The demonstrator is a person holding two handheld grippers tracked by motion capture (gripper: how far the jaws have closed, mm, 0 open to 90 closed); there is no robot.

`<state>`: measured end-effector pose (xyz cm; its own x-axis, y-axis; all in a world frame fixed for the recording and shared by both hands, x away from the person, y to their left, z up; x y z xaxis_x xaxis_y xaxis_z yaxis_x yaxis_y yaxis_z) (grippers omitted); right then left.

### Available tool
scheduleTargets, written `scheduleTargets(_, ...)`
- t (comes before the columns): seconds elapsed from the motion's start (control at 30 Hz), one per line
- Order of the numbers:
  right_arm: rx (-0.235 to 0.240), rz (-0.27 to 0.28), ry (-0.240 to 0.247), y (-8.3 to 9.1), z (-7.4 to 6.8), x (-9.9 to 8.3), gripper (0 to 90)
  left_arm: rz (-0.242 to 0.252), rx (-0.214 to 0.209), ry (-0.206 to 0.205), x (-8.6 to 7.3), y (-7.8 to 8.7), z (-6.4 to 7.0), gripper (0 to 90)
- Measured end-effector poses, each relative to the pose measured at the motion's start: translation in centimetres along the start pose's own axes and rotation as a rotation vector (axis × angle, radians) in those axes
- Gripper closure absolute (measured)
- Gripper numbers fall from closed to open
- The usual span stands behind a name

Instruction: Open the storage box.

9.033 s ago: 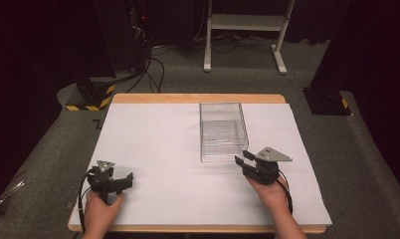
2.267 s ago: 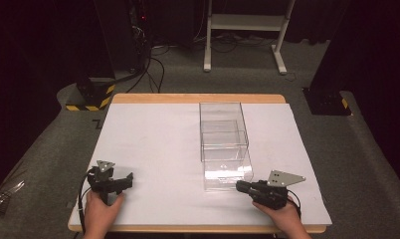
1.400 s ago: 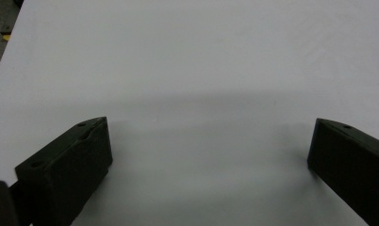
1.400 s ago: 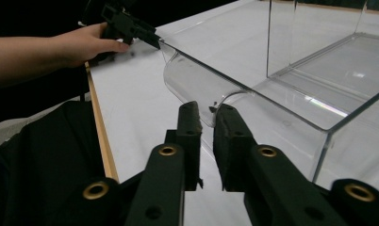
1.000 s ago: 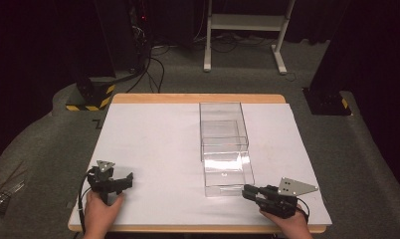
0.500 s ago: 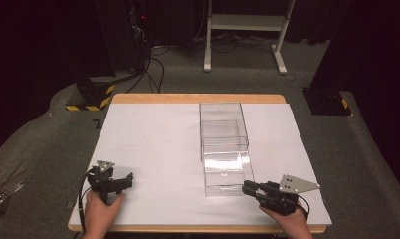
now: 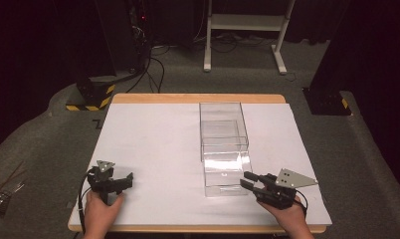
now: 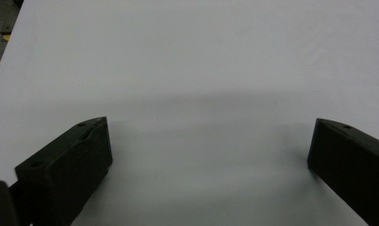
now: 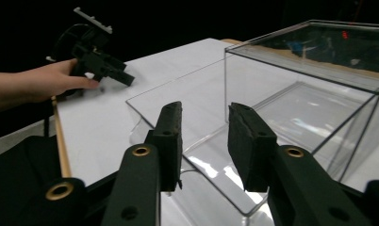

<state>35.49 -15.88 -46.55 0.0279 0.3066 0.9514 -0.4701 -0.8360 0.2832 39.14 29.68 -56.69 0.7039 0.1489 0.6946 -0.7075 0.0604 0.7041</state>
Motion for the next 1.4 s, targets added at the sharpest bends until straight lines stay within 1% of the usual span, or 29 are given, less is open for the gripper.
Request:
scheduleTargets(0.07,-0.031,0.000,-0.002,0.0,0.4,0.0,61.2,0.000,0.000,0.000,0.0,0.0,0.0,0.6)
scheduleTargets(0.1,-0.065,0.005,-0.010,0.2,0.8,-0.1,59.2,0.000,0.000,0.000,0.0,0.0,0.0,0.6)
scheduleTargets(0.2,-0.121,0.007,-0.010,0.5,1.6,-0.3,56.6,0.000,0.000,0.000,0.0,0.0,0.0,0.6)
scheduleTargets(0.3,-0.170,0.016,-0.023,1.0,2.3,-0.5,55.0,0.001,0.000,0.000,0.0,0.0,0.0,0.6)
scheduleTargets(0.33,-0.170,0.016,-0.023,1.0,2.3,-0.5,55.0,0.002,0.000,0.000,0.0,0.0,0.0,0.6)
scheduleTargets(0.37,-0.189,0.016,-0.027,1.3,2.6,-0.6,54.4,0.003,0.001,0.000,0.0,0.0,0.0,0.6)
scheduleTargets(0.4,-0.224,0.013,-0.034,1.7,3.2,-0.9,54.3,0.003,0.001,0.000,0.0,0.0,0.0,0.6)
scheduleTargets(0.43,-0.243,0.008,-0.036,1.9,3.5,-1.1,54.3,0.003,0.001,0.000,0.0,0.0,0.0,0.7)
scheduleTargets(0.47,-0.243,0.008,-0.036,1.9,3.5,-1.1,54.3,0.003,0.001,0.000,0.0,0.0,0.0,0.6)
scheduleTargets(0.53,-0.286,-0.008,-0.037,2.3,4.2,-1.6,53.2,0.003,0.001,0.000,0.0,0.0,0.0,0.7)
scheduleTargets(0.57,-0.333,-0.021,-0.050,2.8,4.9,-2.1,52.3,0.003,0.002,-0.001,0.0,0.0,0.0,0.7)
scheduleTargets(0.67,-0.402,-0.052,-0.055,3.6,5.9,-3.0,51.4,0.003,0.002,0.000,0.0,0.0,0.0,0.7)
scheduleTargets(0.7,-0.402,-0.052,-0.055,3.6,5.9,-3.0,51.4,0.003,0.002,0.000,0.0,0.0,0.0,0.7)
scheduleTargets(0.73,-0.425,-0.063,-0.058,3.8,6.2,-3.3,50.9,0.003,0.001,0.000,0.0,0.0,0.0,0.7)
scheduleTargets(0.77,-0.464,-0.089,-0.063,4.3,6.8,-3.9,49.6,0.003,0.001,0.000,0.0,0.0,0.0,0.7)
scheduleTargets(0.8,-0.464,-0.089,-0.063,4.3,6.8,-3.9,49.6,0.003,0.001,0.000,0.0,0.0,0.0,0.7)
scheduleTargets(0.87,-0.504,-0.124,-0.066,4.6,7.4,-4.6,48.7,0.003,0.001,0.000,0.0,0.0,0.0,0.6)
scheduleTargets(0.9,-0.532,-0.156,-0.066,4.8,7.8,-5.2,48.0,0.003,0.001,0.000,0.0,0.0,0.0,0.6)
scheduleTargets(0.93,-0.565,-0.205,-0.077,4.9,8.2,-6.0,47.0,0.003,0.001,0.000,0.0,0.0,0.0,0.7)
scheduleTargets(0.97,-0.565,-0.205,-0.077,4.9,8.2,-6.0,47.0,0.003,0.001,0.000,0.0,0.0,0.0,0.7)
scheduleTargets(1.0,-0.579,-0.265,-0.112,5.0,8.5,-7.1,47.3,0.003,0.001,0.000,0.0,0.0,0.0,0.6)
scheduleTargets(1.03,-0.579,-0.265,-0.112,5.0,8.5,-7.1,47.3,0.003,0.001,0.000,0.0,0.0,0.0,0.7)
scheduleTargets(1.07,-0.580,-0.301,-0.134,4.9,8.7,-7.6,47.2,0.003,0.001,0.000,0.0,0.0,0.0,0.7)
scheduleTargets(1.13,-0.596,-0.383,-0.150,4.8,9.0,-8.9,46.5,0.003,0.001,0.000,0.0,0.0,0.0,0.6)
scheduleTargets(1.17,-0.597,-0.396,-0.150,4.8,9.1,-9.1,45.8,0.002,0.001,0.000,0.0,0.0,0.0,0.6)
scheduleTargets(1.23,-0.599,-0.455,-0.154,4.6,9.2,-10.0,44.1,0.002,0.001,0.000,0.0,0.0,0.0,0.6)
scheduleTargets(1.27,-0.595,-0.471,-0.155,4.5,9.1,-10.3,43.3,0.001,0.001,0.000,0.0,0.0,0.0,0.6)
scheduleTargets(1.3,-0.586,-0.500,-0.158,4.3,9.1,-10.7,41.4,0.000,0.001,0.000,0.0,0.0,0.0,0.6)
scheduleTargets(1.4,-0.545,-0.570,-0.200,3.9,9.2,-11.7,37.4,0.001,0.001,0.000,0.0,0.0,0.0,0.6)
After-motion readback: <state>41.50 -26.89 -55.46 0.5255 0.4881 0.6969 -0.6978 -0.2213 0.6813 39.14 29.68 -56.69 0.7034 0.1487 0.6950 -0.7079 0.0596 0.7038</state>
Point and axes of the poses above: each handheld gripper's, and its own axes: y roughly backward along the jaws, x roughly out of its top, z roughly to its right, the point moved 8 cm from there along -y, roughly forward along the jaws, and after that the axes turned 13 degrees about y, right-handed, at the moved point
